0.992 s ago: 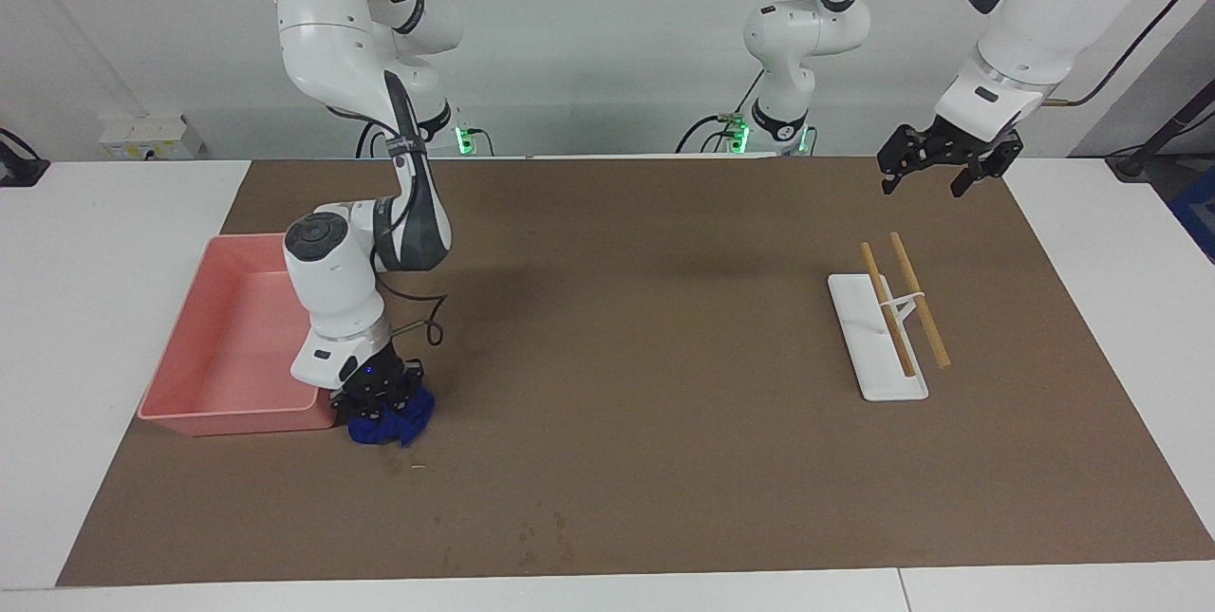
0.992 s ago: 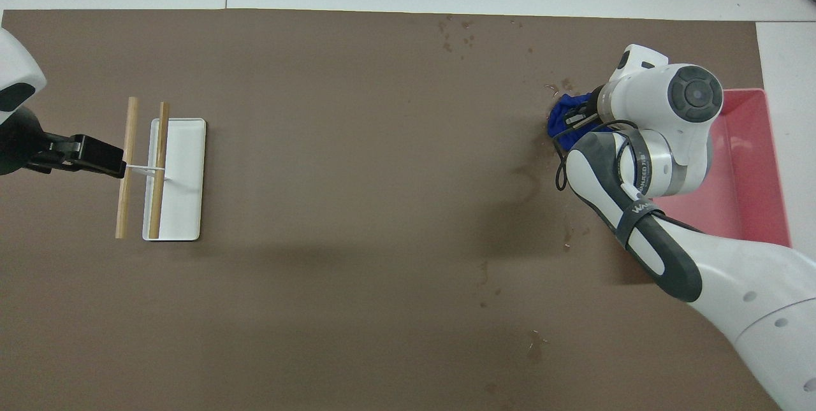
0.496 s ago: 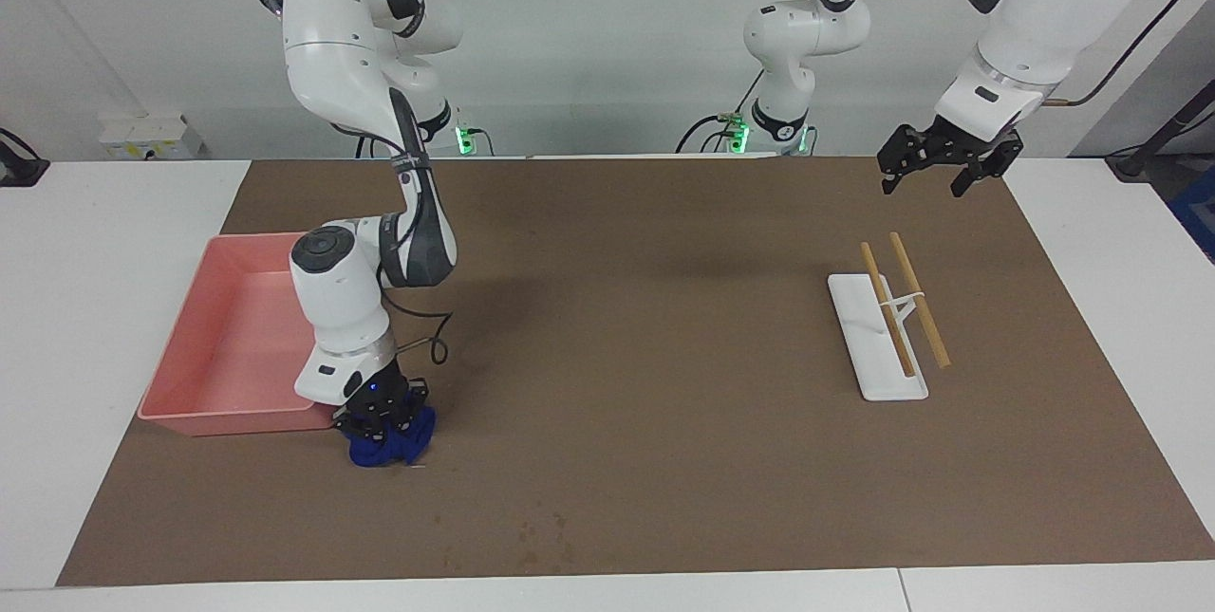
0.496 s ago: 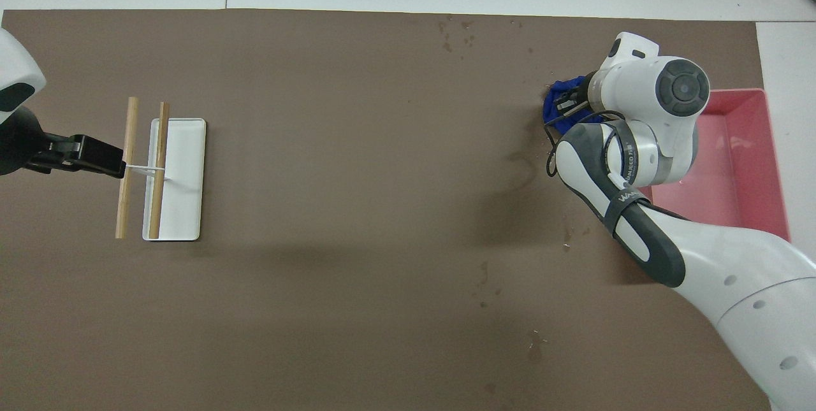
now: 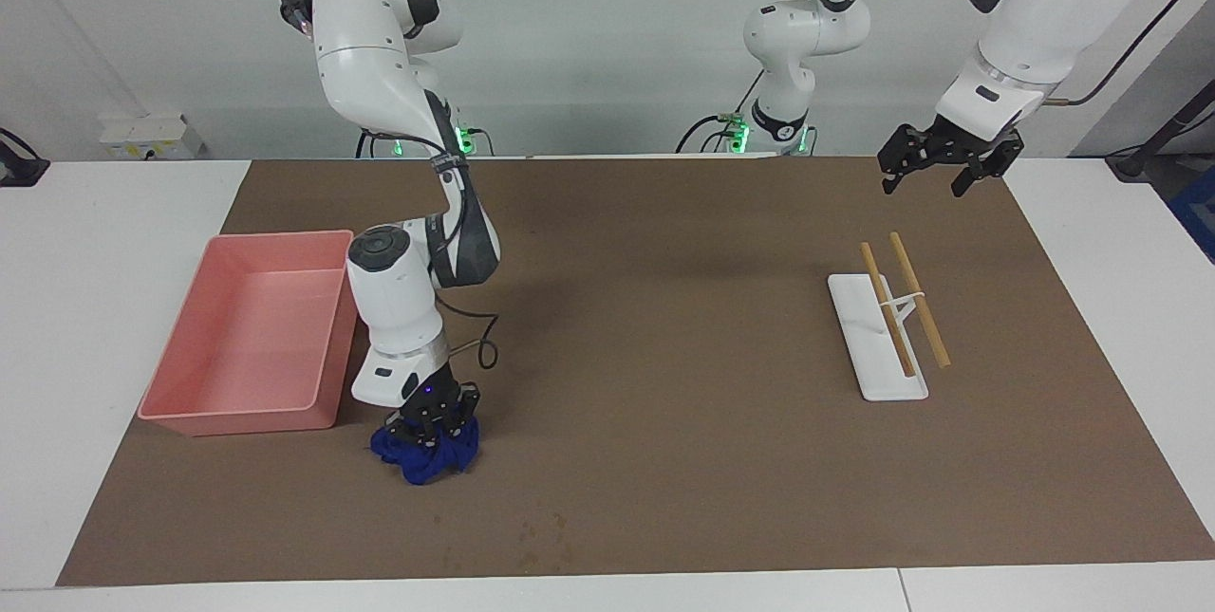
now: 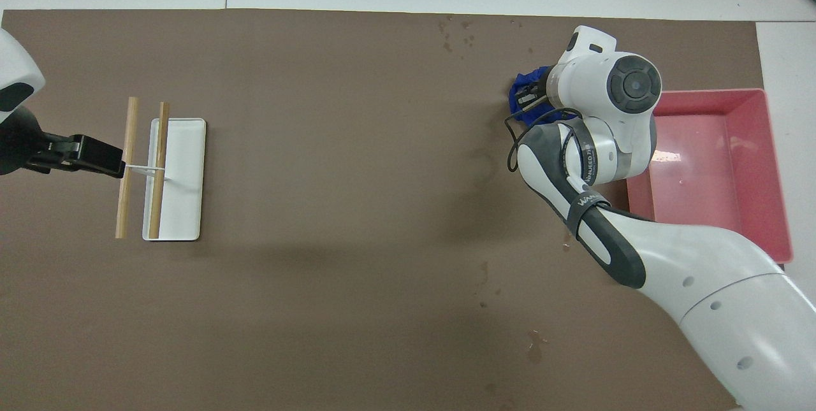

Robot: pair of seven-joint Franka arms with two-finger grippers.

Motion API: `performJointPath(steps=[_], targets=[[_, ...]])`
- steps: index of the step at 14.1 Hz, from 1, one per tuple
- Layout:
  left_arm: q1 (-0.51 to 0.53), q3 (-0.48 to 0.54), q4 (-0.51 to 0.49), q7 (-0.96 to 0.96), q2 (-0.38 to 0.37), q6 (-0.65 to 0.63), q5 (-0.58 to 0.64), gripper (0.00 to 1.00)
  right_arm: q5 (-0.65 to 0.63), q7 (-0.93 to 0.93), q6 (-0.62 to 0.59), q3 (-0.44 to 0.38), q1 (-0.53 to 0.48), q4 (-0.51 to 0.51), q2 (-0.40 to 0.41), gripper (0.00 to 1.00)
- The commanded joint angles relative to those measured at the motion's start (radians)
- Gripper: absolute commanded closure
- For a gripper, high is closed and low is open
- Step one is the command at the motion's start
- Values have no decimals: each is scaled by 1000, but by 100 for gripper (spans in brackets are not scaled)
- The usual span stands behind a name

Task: Wipe water with towel using both arms
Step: 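Carry the blue cloth with the right gripper toward the pink bin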

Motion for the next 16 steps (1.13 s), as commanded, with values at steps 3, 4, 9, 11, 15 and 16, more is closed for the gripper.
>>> performJointPath(steps=[3,4,9,11,15,16], targets=[[2,1,-30,4,-30,2,17,0,-162,-95,-8,8,-90,56,34,100],[2,1,-30,2,-30,2,17,0,-167,-131,4,8,-102,56,36,100],[3,1,-30,2,-30,2,17,0,-164,-209,29,8,-110,67,48,100],[3,1,-30,2,-30,2,17,0,-96,-42,18,11,-80,52,42,100],[3,1,-30,2,-29,2,17,0,-54,92,-2,20,-43,53,39,100],[3,1,-30,2,-30,2,17,0,-4,95,-13,29,-44,55,37,100]])
